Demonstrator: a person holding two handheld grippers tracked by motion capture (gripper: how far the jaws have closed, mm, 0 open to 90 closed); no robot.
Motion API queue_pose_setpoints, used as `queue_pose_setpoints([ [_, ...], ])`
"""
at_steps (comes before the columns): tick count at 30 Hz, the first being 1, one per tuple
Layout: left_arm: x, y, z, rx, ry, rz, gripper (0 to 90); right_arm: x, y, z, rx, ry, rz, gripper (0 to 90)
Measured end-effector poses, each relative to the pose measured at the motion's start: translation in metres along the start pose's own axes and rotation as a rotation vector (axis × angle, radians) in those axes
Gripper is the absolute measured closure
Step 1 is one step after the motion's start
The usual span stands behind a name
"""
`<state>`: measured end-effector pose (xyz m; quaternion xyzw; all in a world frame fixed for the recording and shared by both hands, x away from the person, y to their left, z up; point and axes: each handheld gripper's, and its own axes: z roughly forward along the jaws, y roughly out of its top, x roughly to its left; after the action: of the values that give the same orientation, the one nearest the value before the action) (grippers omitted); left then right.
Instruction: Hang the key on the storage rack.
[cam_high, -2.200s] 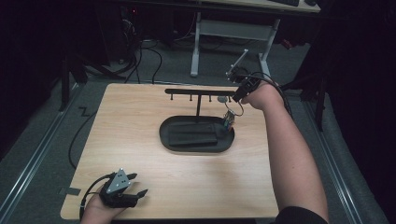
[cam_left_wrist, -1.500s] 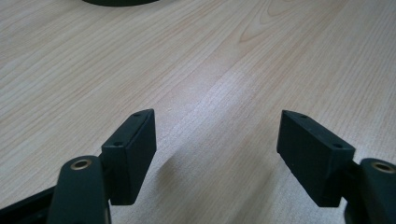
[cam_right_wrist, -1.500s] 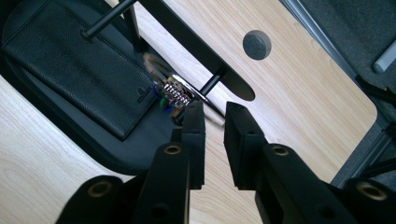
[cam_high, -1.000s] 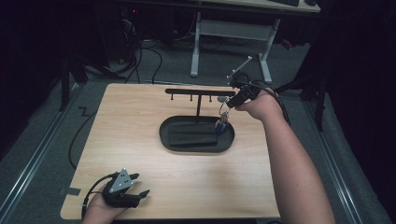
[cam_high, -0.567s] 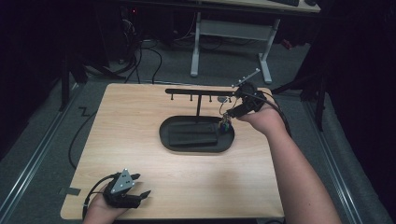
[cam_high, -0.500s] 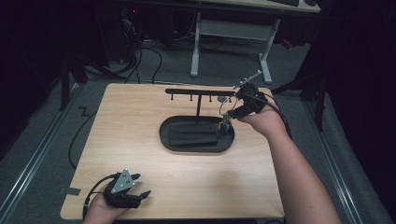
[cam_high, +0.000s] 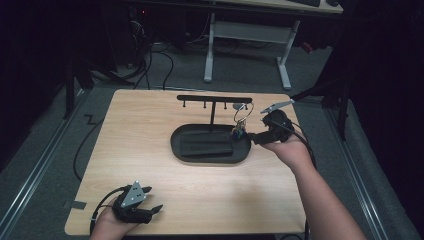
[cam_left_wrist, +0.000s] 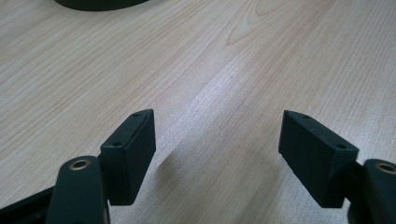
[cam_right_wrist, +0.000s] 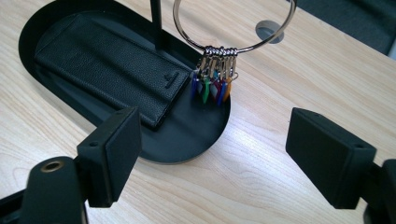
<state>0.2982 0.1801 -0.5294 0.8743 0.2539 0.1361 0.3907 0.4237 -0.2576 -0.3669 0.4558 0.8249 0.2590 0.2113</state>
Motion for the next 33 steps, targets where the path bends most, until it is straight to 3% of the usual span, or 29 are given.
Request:
queue_pose_setpoints([
  [7,-0.002,0.0,0.003,0.006,-0.004,0.001,28.0,0.002,-0.033,0.0,-0.047,0.008,0.044,18.1],
  [10,-0.003,0.001,0.004,0.008,-0.003,0.004,27.9,0.007,-0.047,0.002,-0.064,-0.018,0.05,19.6],
  [11,-0.004,0.001,0.004,0.011,-0.005,0.004,27.9,0.008,-0.048,0.003,-0.015,-0.022,0.059,21.0],
  [12,-0.004,0.001,0.005,0.013,-0.005,0.005,27.9,0.013,-0.05,0.006,0.011,-0.072,0.075,18.2],
  [13,-0.004,0.001,0.005,0.012,-0.005,0.005,28.0,0.018,-0.056,0.008,-0.01,-0.11,0.054,17.4],
  [15,-0.005,0.001,0.006,0.014,-0.006,0.007,28.0,0.024,-0.065,0.01,-0.021,-0.11,0.037,20.1],
  [21,-0.004,0.002,0.007,0.016,-0.01,0.008,28.0,0.038,-0.097,0.019,-0.086,-0.021,0.067,17.3],
  [26,-0.004,0.002,0.008,0.015,-0.005,0.005,28.0,0.049,-0.132,0.03,-0.114,0.051,0.126,17.2],
  [29,-0.005,0.003,0.005,-0.012,0.019,0.006,29.0,0.057,-0.153,0.035,-0.158,0.106,0.165,15.2],
  [33,-0.006,0.004,0.004,-0.042,0.017,-0.024,28.8,0.073,-0.178,0.031,-0.241,0.123,0.187,13.3],
])
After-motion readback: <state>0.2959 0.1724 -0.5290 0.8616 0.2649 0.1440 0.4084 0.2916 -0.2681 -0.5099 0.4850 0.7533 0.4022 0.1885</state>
